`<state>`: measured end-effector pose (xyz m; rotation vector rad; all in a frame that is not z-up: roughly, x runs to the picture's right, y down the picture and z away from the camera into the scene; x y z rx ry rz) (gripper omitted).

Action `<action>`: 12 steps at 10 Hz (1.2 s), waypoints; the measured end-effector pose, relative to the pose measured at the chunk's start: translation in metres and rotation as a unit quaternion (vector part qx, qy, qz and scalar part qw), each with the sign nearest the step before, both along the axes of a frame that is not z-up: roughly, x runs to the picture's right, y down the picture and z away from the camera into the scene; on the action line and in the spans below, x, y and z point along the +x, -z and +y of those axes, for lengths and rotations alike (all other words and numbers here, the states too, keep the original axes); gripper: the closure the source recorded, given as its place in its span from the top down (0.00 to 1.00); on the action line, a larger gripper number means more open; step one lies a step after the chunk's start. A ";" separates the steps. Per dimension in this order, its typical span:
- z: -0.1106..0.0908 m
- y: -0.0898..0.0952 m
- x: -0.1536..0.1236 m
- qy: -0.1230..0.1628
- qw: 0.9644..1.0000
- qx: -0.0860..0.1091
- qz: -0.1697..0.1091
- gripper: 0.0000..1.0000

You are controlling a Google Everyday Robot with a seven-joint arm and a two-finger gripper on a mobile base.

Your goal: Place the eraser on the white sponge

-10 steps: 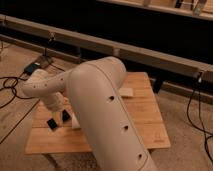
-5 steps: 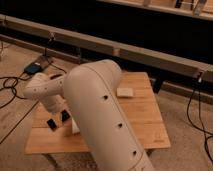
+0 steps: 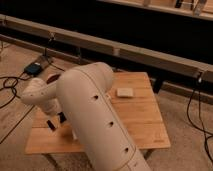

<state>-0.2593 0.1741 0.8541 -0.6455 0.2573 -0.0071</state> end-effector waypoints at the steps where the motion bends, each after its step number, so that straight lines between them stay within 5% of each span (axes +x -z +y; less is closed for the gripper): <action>1: 0.002 -0.003 -0.002 0.002 1.000 -0.001 -0.001 0.80; 8: 0.006 -0.018 -0.013 0.008 1.000 -0.012 -0.005 0.76; 12: 0.004 -0.022 -0.012 0.012 1.000 -0.016 0.002 0.40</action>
